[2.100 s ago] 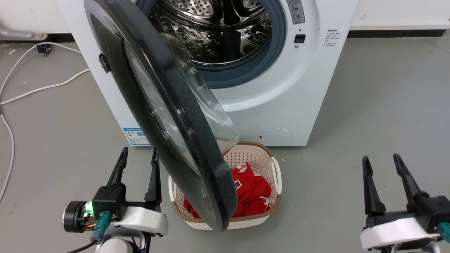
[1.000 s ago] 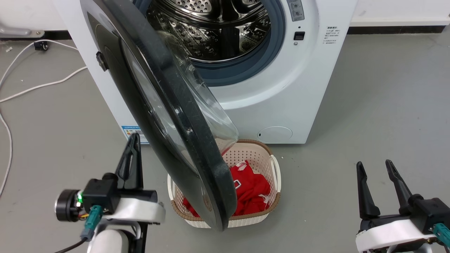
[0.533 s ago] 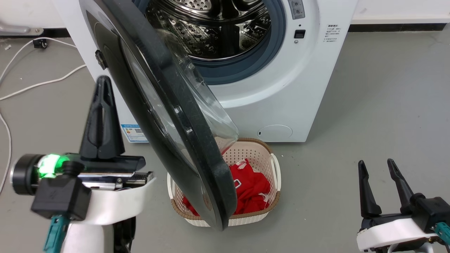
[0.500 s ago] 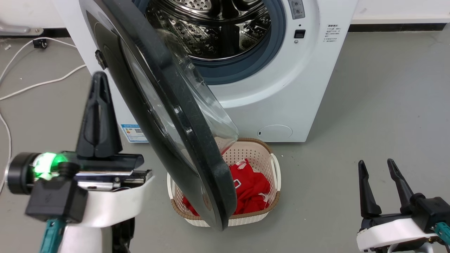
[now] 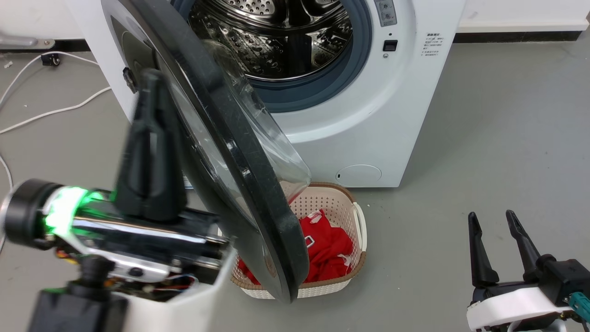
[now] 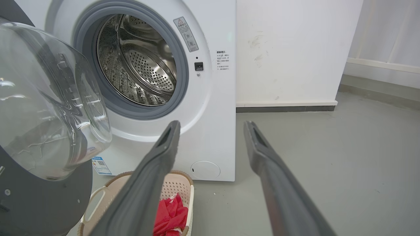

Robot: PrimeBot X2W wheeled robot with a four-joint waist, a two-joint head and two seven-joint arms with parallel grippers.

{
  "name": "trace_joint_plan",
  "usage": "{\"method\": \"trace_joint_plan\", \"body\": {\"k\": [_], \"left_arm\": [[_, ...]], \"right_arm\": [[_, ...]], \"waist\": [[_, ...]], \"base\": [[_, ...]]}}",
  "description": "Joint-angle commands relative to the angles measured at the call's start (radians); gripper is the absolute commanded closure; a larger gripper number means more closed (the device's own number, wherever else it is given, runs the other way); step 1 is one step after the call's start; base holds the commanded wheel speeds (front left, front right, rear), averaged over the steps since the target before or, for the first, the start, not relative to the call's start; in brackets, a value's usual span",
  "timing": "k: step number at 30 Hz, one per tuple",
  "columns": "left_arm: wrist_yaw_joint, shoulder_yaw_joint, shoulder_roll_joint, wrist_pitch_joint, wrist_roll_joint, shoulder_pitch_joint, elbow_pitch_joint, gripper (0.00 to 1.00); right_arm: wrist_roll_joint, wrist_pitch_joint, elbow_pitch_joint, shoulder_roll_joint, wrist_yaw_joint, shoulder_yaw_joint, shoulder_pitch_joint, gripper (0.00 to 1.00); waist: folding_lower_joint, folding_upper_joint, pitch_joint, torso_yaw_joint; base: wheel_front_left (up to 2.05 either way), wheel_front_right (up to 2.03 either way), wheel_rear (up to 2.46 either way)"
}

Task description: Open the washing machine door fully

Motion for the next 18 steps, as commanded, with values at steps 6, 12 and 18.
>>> {"method": "trace_joint_plan", "body": {"k": [6, 12, 18], "left_arm": [[-0.05, -0.139, 0.003, 0.067, -0.042, 0.052, 0.032, 1.0], [-0.067, -0.228, 0.02, 0.149, -0.089, 0.126, 0.066, 1.0], [-0.081, -0.321, 0.055, 0.225, -0.136, 0.19, 0.111, 1.0]], "right_arm": [[0.007, 0.002, 0.001, 0.002, -0.001, 0.003, -0.004, 0.0], [0.008, 0.005, -0.001, 0.002, -0.001, 0.004, 0.004, 0.0], [0.006, 0.012, 0.0, 0.003, -0.001, 0.002, 0.011, 0.0]], "waist": [[0.0, 0.0, -0.005, -0.003], [0.0, 0.0, -0.01, -0.006], [0.0, 0.0, -0.007, 0.003]], "base": [[0.0, 0.0, 0.0], [0.0, 0.0, 0.0], [0.0, 0.0, 0.0]]}}
